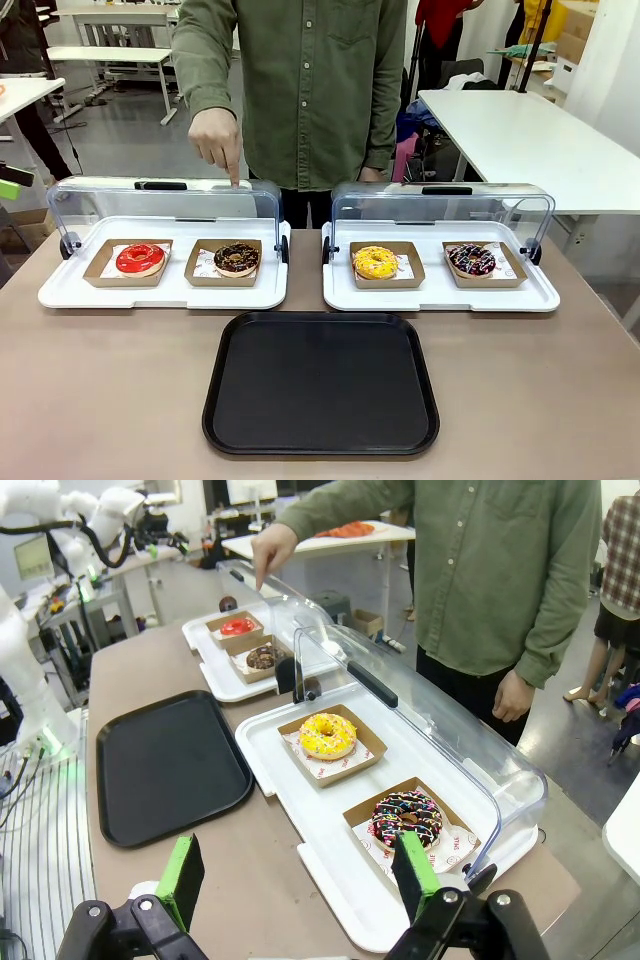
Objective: Move the second donut from the left to the tray.
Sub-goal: Pick up the Paper togo box containing the Donut indicated by the person and place it on the Handle tray.
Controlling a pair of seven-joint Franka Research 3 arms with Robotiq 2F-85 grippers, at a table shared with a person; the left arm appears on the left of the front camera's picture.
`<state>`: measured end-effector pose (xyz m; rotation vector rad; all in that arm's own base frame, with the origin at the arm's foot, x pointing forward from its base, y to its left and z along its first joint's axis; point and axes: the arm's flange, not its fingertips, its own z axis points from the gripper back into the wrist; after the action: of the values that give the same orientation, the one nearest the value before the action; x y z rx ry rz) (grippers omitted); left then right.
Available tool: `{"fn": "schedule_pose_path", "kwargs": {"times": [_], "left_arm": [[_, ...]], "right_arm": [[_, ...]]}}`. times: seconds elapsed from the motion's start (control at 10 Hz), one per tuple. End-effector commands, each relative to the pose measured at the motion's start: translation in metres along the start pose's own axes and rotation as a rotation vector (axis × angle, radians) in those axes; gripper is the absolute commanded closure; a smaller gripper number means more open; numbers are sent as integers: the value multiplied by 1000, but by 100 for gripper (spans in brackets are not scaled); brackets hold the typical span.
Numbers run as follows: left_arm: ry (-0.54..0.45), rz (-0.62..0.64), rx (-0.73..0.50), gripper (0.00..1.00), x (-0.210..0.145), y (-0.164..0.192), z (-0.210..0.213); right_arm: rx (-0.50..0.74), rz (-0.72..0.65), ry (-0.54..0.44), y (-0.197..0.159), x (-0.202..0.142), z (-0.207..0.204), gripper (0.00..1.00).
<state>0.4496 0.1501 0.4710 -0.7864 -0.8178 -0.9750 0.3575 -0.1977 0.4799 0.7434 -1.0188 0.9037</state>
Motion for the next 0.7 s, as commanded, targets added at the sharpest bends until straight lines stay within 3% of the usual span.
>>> {"fn": "schedule_pose_path", "kwargs": {"times": [0.0, 0.6], "left_arm": [[-10, -4, -6, 0, 1, 0, 0], [-10, -4, -6, 0, 1, 0, 0]], "right_arm": [[-5, 29, -29, -4, 3, 0, 0], [-5, 29, -29, -4, 3, 0, 0]]}}
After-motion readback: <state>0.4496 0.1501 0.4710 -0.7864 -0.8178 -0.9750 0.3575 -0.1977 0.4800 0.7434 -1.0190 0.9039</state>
